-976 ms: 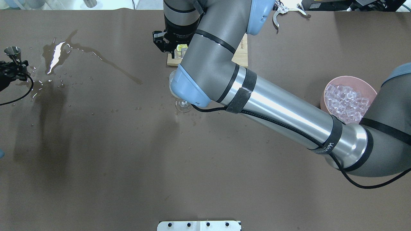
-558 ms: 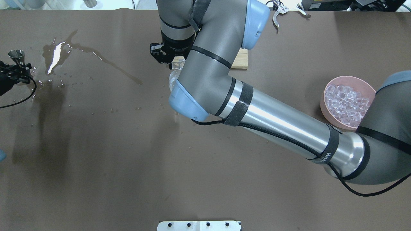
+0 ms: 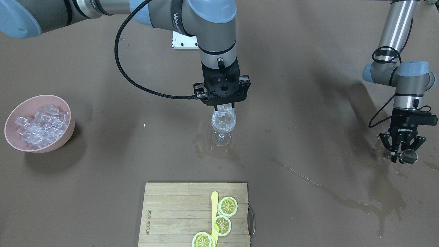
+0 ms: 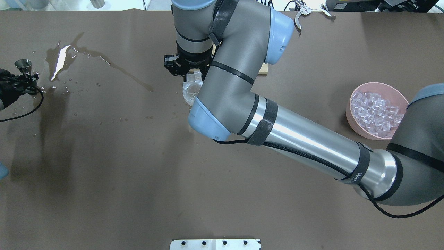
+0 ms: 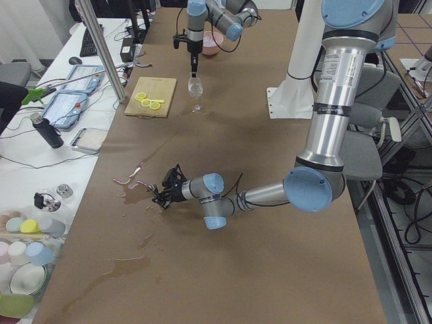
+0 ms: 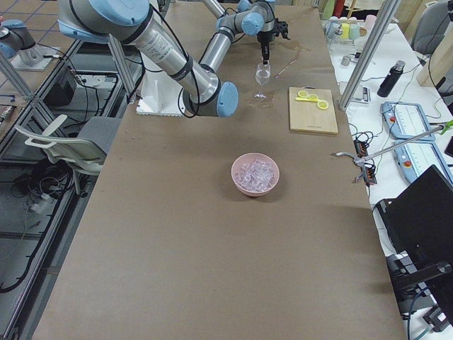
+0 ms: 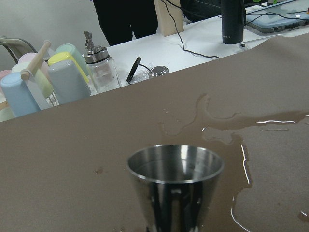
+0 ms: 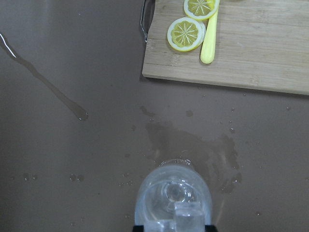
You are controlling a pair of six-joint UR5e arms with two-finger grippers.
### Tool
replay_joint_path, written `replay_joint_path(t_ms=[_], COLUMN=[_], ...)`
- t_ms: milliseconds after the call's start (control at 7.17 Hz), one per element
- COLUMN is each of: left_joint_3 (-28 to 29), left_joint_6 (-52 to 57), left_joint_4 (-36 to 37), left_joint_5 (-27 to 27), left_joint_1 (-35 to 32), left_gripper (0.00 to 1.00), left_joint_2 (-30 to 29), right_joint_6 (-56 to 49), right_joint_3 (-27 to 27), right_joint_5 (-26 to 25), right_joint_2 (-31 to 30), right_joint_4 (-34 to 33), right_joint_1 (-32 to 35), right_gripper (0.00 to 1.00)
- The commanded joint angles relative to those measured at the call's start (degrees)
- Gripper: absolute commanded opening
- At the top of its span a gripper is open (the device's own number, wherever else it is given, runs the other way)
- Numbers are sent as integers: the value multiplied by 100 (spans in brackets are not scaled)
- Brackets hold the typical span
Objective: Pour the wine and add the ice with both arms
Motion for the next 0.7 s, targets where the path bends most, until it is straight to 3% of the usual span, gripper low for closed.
replay_joint_path(t_ms=[0,139,558], left_joint_3=[-73,-135,-275], left_joint_6=[26,44,61], left_joint_4=[-7,-25,-34], left_joint_5=[-53,-62,-256], left_joint_1=[6,6,-11], left_gripper=[19,24,43], left_joint_2=[56,83,232], right_joint_6=[112,112,121], right_joint_3=[48,48,48], right_joint_5=[-8,-9,-9], right_joint_2=[-41,-41,-33], right_joint_4=[9,0,-9], right_joint_1=[-49,-49,-58], right_gripper=[0,7,44])
